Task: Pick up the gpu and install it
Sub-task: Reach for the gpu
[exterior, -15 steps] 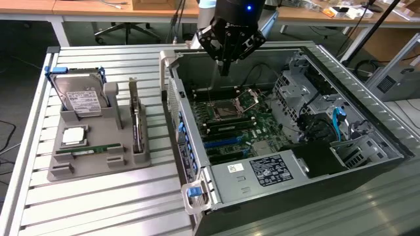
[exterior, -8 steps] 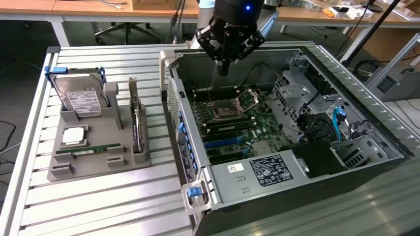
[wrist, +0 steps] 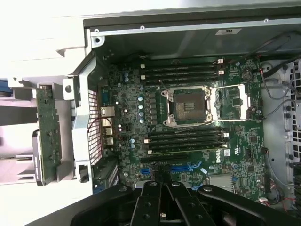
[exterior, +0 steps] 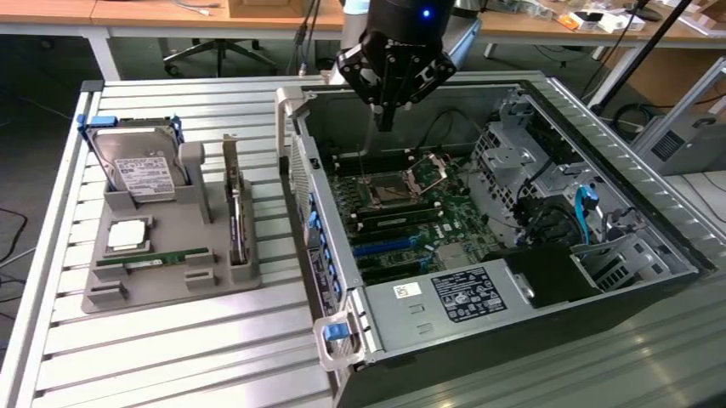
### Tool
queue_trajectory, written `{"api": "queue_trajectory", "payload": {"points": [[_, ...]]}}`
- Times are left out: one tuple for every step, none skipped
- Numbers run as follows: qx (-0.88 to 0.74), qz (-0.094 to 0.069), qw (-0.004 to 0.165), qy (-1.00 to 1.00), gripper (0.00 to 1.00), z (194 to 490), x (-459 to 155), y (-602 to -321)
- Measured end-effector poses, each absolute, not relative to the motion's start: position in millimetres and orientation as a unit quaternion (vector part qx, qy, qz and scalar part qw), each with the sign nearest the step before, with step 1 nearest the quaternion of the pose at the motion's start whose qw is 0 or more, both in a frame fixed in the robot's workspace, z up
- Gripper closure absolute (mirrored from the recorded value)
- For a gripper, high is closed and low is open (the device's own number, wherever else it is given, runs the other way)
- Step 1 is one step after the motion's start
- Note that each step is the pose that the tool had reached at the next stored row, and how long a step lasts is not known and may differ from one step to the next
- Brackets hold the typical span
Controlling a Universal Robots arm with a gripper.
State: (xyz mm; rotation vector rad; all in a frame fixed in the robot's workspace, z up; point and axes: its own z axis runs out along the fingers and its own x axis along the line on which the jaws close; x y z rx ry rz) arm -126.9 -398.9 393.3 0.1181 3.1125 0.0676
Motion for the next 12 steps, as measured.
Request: {"api": "queue_trajectory", "payload": {"points": [[0.038,0.022,0.013,0.999,0.89,393.3,-127.1,-398.9],[0.038,0.022,0.013,0.999,0.89,393.3,-127.3,-398.9],[0.038,0.022,0.013,0.999,0.89,393.3,-127.8,-398.9],[0.038,0.022,0.013,0.999,0.89,393.3,-128.3,-399.0],[0.038,0.022,0.013,0.999,0.89,393.3,-128.6,-398.9],[0.038,0.022,0.013,0.999,0.89,393.3,-129.0,-398.9],[0.038,0.022,0.013,0.999,0.89,393.3,-129.6,-398.9],[0.038,0.022,0.013,0.999,0.89,393.3,-129.9,-398.9],[0.038,0.022,0.013,0.999,0.89,393.3,-130.6,-398.9],[0.038,0.022,0.013,0.999,0.89,393.3,-131.2,-398.9],[0.038,0.022,0.013,0.999,0.89,393.3,-131.3,-398.9],[0.038,0.022,0.013,0.999,0.89,393.3,-131.6,-398.9]]}}
